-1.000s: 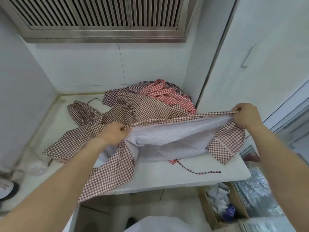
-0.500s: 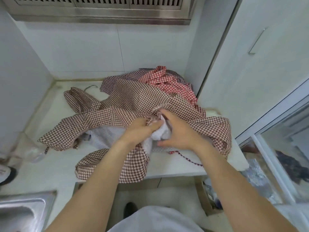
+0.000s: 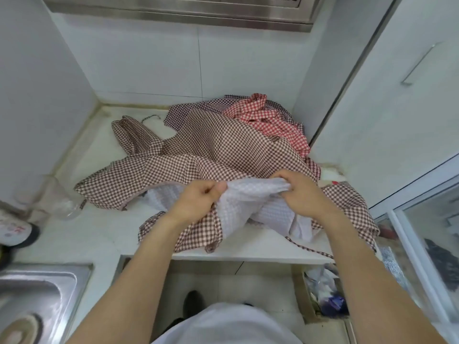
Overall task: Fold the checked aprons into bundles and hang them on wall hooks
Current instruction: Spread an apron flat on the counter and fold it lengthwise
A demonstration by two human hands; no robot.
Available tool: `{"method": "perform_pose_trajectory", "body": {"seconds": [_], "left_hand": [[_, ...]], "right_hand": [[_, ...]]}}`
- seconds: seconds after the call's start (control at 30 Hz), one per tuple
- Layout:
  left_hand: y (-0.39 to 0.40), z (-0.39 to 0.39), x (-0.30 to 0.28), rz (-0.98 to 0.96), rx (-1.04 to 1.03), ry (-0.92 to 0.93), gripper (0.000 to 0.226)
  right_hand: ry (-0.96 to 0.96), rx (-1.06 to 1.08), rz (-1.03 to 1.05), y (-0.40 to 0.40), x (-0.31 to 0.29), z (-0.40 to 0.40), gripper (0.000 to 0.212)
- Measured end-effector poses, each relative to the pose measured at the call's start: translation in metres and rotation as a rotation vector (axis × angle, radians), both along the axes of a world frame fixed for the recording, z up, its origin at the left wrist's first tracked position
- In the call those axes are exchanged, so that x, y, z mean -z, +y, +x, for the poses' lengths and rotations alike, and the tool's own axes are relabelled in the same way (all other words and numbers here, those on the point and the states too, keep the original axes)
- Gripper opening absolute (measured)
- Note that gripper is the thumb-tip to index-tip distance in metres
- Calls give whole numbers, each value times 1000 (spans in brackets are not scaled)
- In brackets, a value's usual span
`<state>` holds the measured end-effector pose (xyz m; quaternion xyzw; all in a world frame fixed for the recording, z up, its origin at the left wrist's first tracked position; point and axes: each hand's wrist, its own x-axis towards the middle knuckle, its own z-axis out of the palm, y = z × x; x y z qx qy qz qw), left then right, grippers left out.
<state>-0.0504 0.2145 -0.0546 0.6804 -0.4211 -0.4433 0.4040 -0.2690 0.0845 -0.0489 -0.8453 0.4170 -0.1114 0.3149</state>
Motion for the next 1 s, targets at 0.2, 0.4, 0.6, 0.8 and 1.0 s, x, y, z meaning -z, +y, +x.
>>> {"method": "perform_pose_trajectory", "body": {"seconds": [0.2,0.4,0.6,0.8,1.0], "left_hand": [[-11,3,-41,-112,11,21,59],[-20,-12,-75,-376,121,-43,35],[-11,-1,-65,-188,378,-168,29],[-5,-4,-16,-95,211,-231,39],[-6,-17,-7,-38,-31,-182,43]], "right_hand": [[391,-55,-83,-2,-11,4,40],[-111,-178,105,35,-45,23,48],[-491,287,52,19,-43,15,19],[-384,137,189,6,-36,-12,31],[303,66,182,5,-12,-30,30]]}}
